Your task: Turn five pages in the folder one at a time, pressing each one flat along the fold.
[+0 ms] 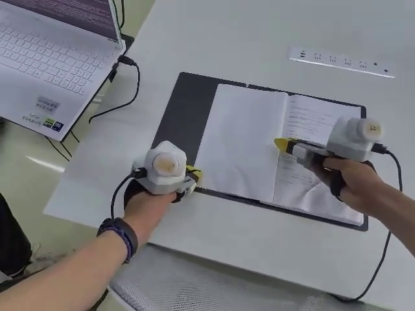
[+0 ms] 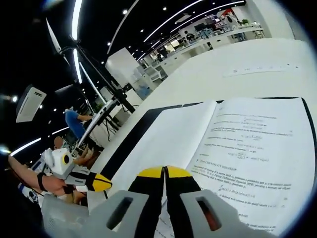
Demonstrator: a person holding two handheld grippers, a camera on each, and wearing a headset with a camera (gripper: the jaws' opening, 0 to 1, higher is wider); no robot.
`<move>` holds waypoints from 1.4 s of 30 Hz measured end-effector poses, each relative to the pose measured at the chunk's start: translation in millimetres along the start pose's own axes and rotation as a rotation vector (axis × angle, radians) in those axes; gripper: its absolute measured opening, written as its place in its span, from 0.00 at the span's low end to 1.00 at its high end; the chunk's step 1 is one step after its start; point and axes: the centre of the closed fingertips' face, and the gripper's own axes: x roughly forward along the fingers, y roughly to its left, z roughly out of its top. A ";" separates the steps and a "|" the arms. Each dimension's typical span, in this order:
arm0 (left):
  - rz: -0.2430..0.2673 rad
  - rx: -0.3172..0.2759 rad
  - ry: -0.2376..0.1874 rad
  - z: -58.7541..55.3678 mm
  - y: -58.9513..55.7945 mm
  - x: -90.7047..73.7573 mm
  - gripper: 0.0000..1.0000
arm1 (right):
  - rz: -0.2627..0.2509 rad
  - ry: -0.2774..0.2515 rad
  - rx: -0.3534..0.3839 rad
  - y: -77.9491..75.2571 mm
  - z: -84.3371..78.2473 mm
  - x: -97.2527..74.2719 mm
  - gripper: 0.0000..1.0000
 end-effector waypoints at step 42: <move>-0.023 0.016 0.025 0.8 -0.8 1.4 0.00 | -0.016 -0.137 0.084 -44.8 43.6 43.1 0.00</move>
